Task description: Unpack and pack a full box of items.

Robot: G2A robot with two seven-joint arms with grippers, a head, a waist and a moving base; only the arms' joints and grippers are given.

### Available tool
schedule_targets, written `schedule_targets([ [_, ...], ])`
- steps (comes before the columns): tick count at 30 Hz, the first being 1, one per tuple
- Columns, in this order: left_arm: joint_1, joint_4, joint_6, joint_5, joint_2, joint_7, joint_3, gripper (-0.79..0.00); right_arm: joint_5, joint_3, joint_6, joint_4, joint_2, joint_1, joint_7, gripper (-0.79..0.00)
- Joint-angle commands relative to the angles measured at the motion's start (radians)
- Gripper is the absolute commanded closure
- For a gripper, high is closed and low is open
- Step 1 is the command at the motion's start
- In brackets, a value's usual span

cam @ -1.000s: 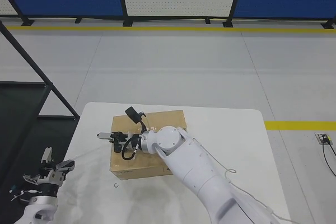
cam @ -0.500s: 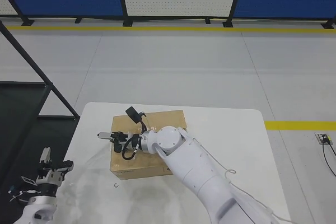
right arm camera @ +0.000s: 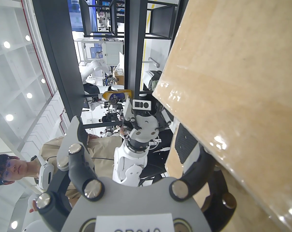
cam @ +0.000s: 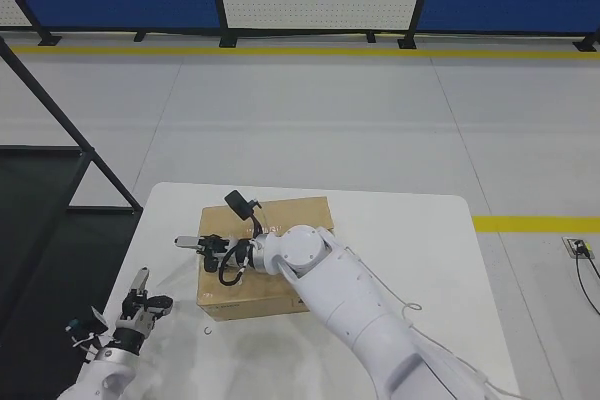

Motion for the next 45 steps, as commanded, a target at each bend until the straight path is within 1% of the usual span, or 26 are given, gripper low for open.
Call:
schedule_targets([
  [1,-0.021,0.024,0.009,0.021,-0.002,0.002,0.030,-0.785,-0.002,0.003,-0.002,-0.001,0.000,0.000,0.000,-0.785],
  [6,-0.085,0.084,0.029,0.034,-0.006,0.015,0.079,-0.785,-0.010,0.008,-0.005,-0.004,0.001,0.000,0.001,-0.785],
  [13,-0.190,0.178,0.056,0.000,-0.014,0.058,0.117,-0.785,-0.019,0.017,-0.006,-0.004,0.002,0.000,0.002,-0.785],
  [17,-0.244,0.221,0.070,-0.023,-0.015,0.060,0.120,-0.785,-0.023,0.023,-0.006,-0.004,0.004,0.000,0.002,-0.785],
  [22,-0.278,0.238,0.079,-0.050,-0.013,0.053,0.099,-0.785,-0.029,0.030,-0.006,-0.005,0.005,0.000,0.005,-0.785],
  [27,-0.294,0.222,0.085,-0.061,-0.010,0.052,0.078,-0.785,-0.034,0.036,-0.004,-0.007,0.006,0.000,0.010,-0.785],
  [35,-0.299,0.162,0.092,-0.060,-0.005,0.063,0.051,-0.785,-0.041,0.046,-0.016,-0.014,0.007,0.003,0.015,-0.785],
  [39,-0.281,0.117,0.090,-0.065,-0.003,0.070,0.037,-0.785,-0.035,0.061,-0.042,-0.019,0.015,0.013,0.019,-0.785],
  [45,-0.236,0.043,0.075,-0.046,-0.002,0.088,0.026,-0.785,-0.037,0.083,-0.097,-0.038,0.034,0.021,0.040,-0.785],
])
